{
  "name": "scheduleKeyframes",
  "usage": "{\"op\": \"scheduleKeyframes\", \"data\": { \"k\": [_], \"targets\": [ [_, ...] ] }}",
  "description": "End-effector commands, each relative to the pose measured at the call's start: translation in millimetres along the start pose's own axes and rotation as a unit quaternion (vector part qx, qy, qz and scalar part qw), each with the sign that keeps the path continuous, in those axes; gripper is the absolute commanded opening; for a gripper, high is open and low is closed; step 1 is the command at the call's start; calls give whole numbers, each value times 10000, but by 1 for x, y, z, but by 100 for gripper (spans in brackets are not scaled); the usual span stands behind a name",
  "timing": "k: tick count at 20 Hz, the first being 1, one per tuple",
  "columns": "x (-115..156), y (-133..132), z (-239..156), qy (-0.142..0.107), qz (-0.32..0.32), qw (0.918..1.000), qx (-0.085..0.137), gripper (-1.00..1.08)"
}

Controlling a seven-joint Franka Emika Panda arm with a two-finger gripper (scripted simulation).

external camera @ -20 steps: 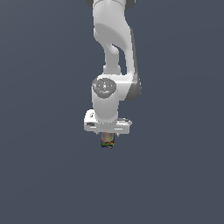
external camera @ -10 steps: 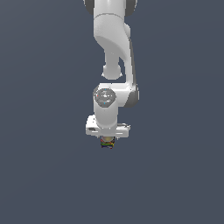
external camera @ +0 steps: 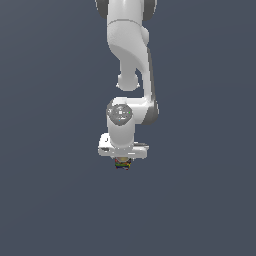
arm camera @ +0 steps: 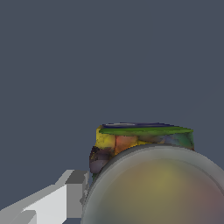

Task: Pick up the object and move it to a goal position.

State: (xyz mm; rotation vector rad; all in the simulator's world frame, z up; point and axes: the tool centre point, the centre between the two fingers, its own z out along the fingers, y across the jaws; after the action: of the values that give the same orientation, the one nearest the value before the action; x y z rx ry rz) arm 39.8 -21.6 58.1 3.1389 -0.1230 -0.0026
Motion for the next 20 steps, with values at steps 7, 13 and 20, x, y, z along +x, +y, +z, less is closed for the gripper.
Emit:
{"op": "scheduleKeyframes", "data": {
  "k": [7, 13, 20],
  "targets": [
    [0, 0, -1, 1, 2, 10000, 1, -100],
    [2, -2, -17, 1, 2, 10000, 1, -100],
    [9, -9, -66, 1, 2, 10000, 1, -100]
  ]
}}
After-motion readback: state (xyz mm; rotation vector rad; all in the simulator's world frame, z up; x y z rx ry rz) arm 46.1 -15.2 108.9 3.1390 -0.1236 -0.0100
